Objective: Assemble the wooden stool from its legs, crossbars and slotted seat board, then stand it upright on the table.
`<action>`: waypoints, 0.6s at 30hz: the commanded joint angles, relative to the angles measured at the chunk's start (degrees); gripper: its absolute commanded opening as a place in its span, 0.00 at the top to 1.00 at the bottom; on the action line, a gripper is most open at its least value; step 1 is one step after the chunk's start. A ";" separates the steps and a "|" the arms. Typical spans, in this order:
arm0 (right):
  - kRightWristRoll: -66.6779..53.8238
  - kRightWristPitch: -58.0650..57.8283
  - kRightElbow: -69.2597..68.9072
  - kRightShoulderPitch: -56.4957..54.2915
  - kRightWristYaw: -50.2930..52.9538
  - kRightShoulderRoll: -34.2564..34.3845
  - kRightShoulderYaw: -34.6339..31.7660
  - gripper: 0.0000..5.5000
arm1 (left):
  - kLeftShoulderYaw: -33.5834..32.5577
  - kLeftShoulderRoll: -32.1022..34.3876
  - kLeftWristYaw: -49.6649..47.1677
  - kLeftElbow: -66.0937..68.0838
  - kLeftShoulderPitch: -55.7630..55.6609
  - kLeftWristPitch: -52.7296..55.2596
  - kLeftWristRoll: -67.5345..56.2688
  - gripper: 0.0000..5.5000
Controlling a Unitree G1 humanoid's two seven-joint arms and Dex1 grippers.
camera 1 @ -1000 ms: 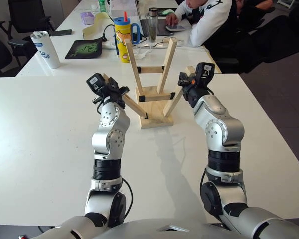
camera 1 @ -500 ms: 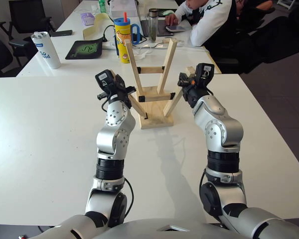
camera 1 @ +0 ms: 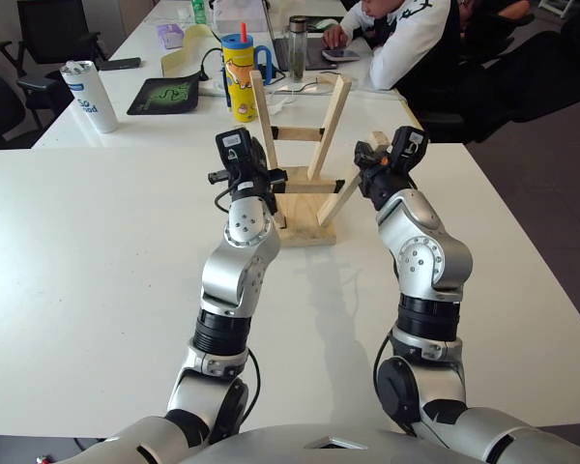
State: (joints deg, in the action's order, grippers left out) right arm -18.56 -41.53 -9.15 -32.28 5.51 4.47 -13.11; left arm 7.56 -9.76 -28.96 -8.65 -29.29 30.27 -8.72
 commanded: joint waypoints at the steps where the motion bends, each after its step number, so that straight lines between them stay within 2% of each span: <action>1: -5.95 3.76 -0.98 -2.51 -4.51 3.61 0.95 0.81 | 3.40 -1.77 4.39 6.14 5.89 16.08 -1.11 0.81; 9: -5.16 11.59 -6.22 -0.94 -10.55 3.02 6.27 0.81 | 2.69 -2.05 5.80 6.10 4.28 24.76 -2.37 0.81; 18: -2.77 17.02 -4.33 0.48 -15.36 0.55 8.20 0.81 | -1.35 -2.92 5.26 6.93 1.26 29.02 -3.72 0.81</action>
State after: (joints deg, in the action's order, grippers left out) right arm -15.20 -34.41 -9.31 -28.75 1.39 3.88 -8.38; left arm 6.28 -9.63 -27.85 -12.83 -29.62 38.43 -9.43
